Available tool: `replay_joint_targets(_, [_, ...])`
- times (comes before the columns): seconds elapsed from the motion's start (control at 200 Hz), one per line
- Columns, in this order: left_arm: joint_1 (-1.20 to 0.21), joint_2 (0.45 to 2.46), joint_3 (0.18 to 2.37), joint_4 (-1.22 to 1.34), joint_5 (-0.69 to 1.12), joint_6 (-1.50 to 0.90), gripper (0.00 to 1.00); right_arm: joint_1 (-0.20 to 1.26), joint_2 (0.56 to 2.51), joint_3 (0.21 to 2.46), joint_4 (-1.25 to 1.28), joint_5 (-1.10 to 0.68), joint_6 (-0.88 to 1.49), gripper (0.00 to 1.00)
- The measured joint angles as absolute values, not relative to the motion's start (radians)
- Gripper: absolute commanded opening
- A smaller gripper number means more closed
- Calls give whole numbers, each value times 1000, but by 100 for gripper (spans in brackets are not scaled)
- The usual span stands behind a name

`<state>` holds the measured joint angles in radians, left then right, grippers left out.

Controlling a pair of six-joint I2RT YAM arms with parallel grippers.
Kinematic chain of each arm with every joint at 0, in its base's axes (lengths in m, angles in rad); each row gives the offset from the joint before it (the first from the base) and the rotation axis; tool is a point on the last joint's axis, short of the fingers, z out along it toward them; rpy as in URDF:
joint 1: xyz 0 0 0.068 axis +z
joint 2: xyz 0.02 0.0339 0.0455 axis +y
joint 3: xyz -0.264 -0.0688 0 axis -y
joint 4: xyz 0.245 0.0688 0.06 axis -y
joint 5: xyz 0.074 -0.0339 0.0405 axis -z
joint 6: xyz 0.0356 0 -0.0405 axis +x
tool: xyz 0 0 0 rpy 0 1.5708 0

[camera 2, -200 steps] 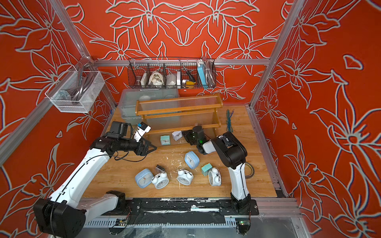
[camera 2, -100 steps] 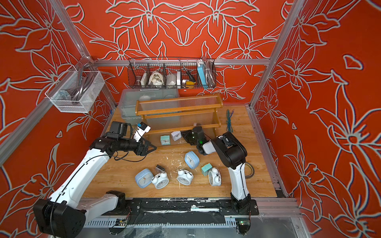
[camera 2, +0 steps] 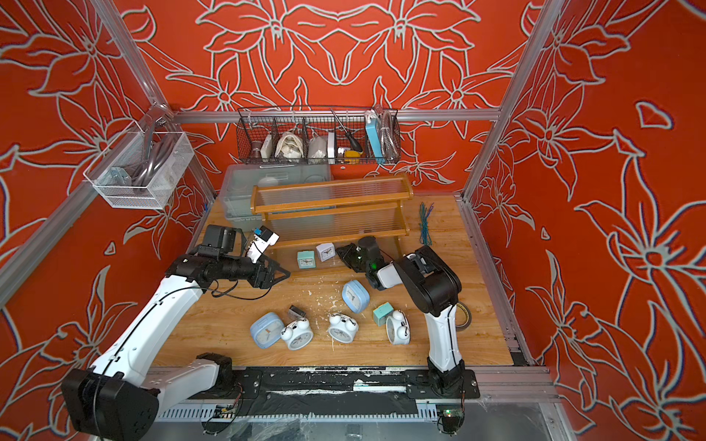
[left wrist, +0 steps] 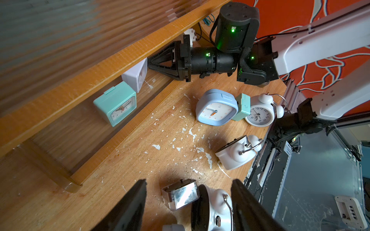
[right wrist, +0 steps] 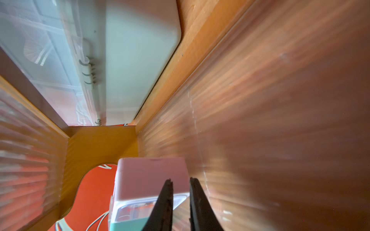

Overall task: Place the alarm clocks on the shelf by style
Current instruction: Adjust the alarm on the shelf, then pick up the alarm from the center of the board.

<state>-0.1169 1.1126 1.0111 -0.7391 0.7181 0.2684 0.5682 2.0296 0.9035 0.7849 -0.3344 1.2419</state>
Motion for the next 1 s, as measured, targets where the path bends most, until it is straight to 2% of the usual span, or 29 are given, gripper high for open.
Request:
replay_joint_targets(0.33, [-117,1108,1011,-739,720,268,68,573,2001,892,733,-336,1198,22])
replay_joint_targets(0.671, [-117,1108,1001,-739,721,268,68,580,1871,847,554,-325,1111,27])
replay_joint_targets(0.766, [-117,1108,1001,-739,721,268,68,579,1802,847,448,-323,1081,29])
replay_joint_targets(1.001, [-115,1108,1001,-739,725,268,68,582,1583,853,-2,-269,928,35])
